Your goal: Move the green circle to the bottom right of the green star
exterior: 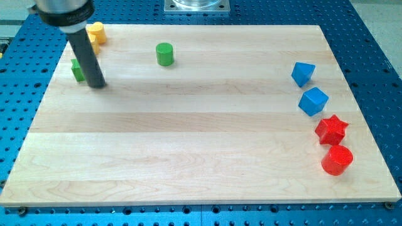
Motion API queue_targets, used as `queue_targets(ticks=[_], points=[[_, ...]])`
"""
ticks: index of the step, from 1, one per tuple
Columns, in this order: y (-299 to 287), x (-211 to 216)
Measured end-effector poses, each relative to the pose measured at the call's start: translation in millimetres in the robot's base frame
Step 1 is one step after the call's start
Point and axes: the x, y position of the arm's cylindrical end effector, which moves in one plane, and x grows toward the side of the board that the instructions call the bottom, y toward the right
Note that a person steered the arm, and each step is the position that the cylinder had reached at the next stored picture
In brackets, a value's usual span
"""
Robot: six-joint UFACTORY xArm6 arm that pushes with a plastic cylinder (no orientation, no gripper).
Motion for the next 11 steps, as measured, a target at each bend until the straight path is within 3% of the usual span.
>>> queue_targets(ticks=[1,2,4,5,7,8,9,10,11], points=[[5,-6],[62,-22],[100,-97],[171,-97],[43,-15],[100,-9],[146,-33],[188,-8],[141,25]])
